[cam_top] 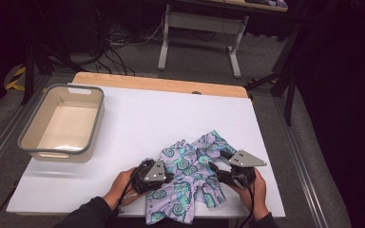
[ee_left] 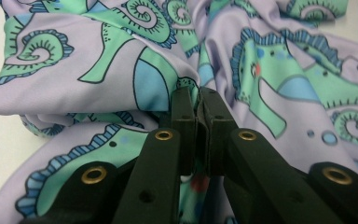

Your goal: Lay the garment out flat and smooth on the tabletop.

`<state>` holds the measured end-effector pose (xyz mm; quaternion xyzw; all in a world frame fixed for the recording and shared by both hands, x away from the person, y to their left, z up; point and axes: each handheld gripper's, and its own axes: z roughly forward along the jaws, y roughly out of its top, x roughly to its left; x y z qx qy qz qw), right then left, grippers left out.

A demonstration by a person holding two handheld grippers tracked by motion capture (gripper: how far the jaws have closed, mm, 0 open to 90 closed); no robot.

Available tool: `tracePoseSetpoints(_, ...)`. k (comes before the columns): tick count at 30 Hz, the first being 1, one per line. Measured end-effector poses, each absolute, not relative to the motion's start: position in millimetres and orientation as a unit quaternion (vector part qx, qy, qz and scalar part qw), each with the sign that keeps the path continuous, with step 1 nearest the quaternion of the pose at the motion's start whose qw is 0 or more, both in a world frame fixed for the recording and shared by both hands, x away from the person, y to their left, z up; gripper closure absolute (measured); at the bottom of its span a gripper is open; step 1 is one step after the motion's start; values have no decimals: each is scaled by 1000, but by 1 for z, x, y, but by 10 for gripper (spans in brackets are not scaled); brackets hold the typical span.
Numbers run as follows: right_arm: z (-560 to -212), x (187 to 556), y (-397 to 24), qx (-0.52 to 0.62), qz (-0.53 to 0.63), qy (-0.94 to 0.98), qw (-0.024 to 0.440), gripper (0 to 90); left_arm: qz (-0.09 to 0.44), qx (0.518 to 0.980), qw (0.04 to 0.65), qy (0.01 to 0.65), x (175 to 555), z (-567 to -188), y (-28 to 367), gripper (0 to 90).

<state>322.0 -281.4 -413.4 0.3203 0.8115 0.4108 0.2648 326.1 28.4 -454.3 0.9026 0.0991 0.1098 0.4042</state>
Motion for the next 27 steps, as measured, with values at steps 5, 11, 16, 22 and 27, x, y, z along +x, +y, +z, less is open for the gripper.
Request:
tracePoseSetpoints(5,-404,325,-257,296,421,815,266,390,111,904,401,96,321,-457,34,856)
tracePoseSetpoints(11,-407,345,-227,279,407,832,254,381,101,902,406,106,323,-463,38,855)
tracePoseSetpoints(16,-416,360,-205,270,391,853,218,363,98,902,407,107,322,-463,37,854)
tracePoseSetpoints(22,-434,366,-198,269,347,881,174,620,102,903,405,101,322,-463,38,845)
tracePoseSetpoints(27,-433,355,-206,243,333,895,171,748,94,902,409,104,323,-460,41,794)
